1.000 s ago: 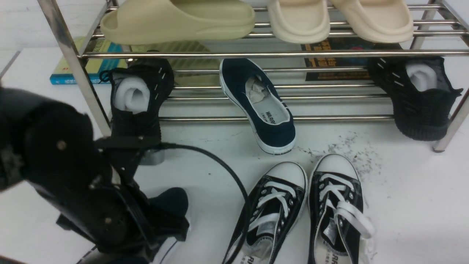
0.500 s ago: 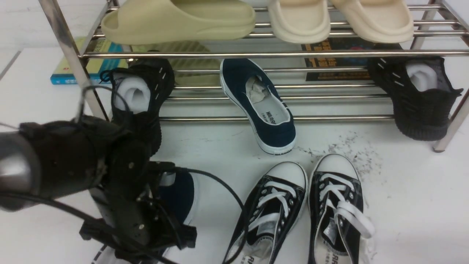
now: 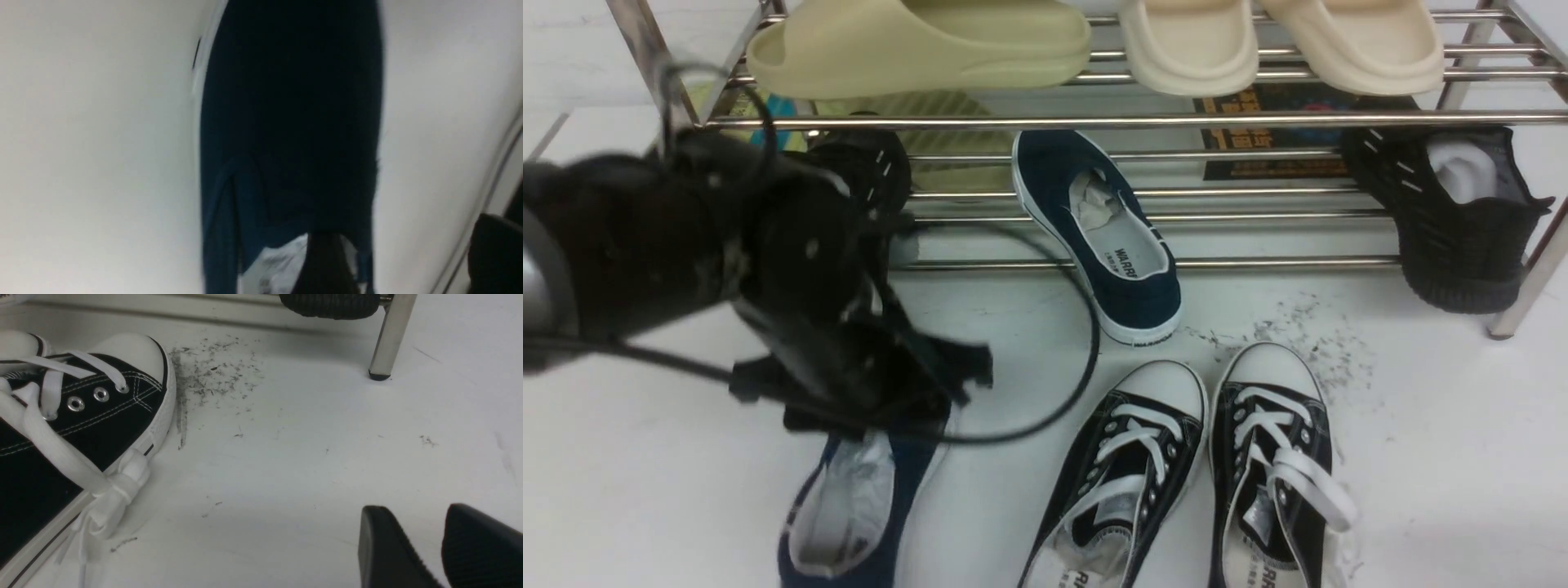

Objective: Take the shoes off the shelf with your hand on the white table.
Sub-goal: 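Set the held shoe down on the floor in front of the rack with the left gripper, then grasp a shoe standing on the lower shelf of the shoe rack with the left gripper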

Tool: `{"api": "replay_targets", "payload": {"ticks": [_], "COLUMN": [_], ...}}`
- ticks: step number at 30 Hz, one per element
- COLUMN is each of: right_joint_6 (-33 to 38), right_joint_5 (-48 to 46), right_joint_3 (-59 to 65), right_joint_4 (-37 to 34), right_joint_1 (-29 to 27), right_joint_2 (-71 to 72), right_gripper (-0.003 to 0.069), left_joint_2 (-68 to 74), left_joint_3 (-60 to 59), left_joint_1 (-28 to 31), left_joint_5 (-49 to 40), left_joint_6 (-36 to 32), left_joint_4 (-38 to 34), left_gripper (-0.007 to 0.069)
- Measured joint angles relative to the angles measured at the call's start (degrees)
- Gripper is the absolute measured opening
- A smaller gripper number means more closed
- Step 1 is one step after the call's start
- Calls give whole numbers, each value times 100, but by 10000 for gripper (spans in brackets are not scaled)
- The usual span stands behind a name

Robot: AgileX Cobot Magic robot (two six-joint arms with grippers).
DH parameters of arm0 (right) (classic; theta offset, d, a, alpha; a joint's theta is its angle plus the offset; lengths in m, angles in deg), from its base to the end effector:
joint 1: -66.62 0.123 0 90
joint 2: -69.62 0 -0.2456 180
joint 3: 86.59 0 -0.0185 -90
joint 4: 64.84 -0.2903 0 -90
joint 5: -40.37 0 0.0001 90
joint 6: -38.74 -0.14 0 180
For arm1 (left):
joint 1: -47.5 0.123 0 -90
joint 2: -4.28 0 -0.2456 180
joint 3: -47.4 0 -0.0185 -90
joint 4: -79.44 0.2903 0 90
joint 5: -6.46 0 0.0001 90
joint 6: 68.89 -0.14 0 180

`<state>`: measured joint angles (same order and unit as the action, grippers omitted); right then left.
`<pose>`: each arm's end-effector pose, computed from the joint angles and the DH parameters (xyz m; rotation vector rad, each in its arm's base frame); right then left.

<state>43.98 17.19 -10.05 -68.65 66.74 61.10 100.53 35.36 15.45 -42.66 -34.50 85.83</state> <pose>0.1777 0.0040 0.1590 -0.0485 1.8876 0.0054 0.3131 -0.1821 0.1649 0.0211 2.7525 -0.1871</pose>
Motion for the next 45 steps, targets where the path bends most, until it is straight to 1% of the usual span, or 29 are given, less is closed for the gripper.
{"api": "replay_targets", "payload": {"ticks": [3, 9, 16, 19, 22, 24, 25, 28, 30, 31, 33, 34, 35, 39, 45], "right_joint_6": [0, 0, 0, 0, 0, 0, 0, 0, 0, 0, 0, 0, 0, 0, 0], "right_joint_5": [0, 0, 0, 0, 0, 0, 0, 0, 0, 0, 0, 0, 0, 0, 0], "right_joint_3": [0, 0, 0, 0, 0, 0, 0, 0, 0, 0, 0, 0, 0, 0, 0], "right_joint_4": [0, 0, 0, 0, 0, 0, 0, 0, 0, 0, 0, 0, 0, 0, 0], "right_joint_1": [0, 0, 0, 0, 0, 0, 0, 0, 0, 0, 0, 0, 0, 0, 0], "right_joint_2": [0, 0, 0, 0, 0, 0, 0, 0, 0, 0, 0, 0, 0, 0, 0], "right_gripper": [240, 240, 240, 240, 240, 240, 240, 240, 240, 240, 240, 240, 240, 240, 240], "left_joint_2": [0, 0, 0, 0, 0, 14, 15, 219, 335, 519, 794, 818, 999, 1285, 1399], "left_joint_3": [281, 401, 439, 439, 439, 439, 439, 450, 450, 450, 450, 450, 450, 450, 462], "left_joint_1": [4, 27, 27, 27, 27, 27, 27, 27, 27, 27, 27, 27, 27, 27, 27], "left_joint_5": [96, 260, -486, -471, -27, 722, 722, 2018, 2401, 2844, 3294, 3362, 3566, 3991, 4456], "left_joint_6": [32, 37, 37, 52, 255, 676, 718, 1495, 1778, 2181, 2638, 2678, 2946, 3298, 3371], "left_joint_4": [128, 223, 497, 497, 497, 497, 497, 497, 497, 497, 497, 497, 497, 497, 497], "left_gripper": [498, 502, 502, 502, 502, 502, 502, 502, 502, 502, 502, 502, 502, 502, 502]}}
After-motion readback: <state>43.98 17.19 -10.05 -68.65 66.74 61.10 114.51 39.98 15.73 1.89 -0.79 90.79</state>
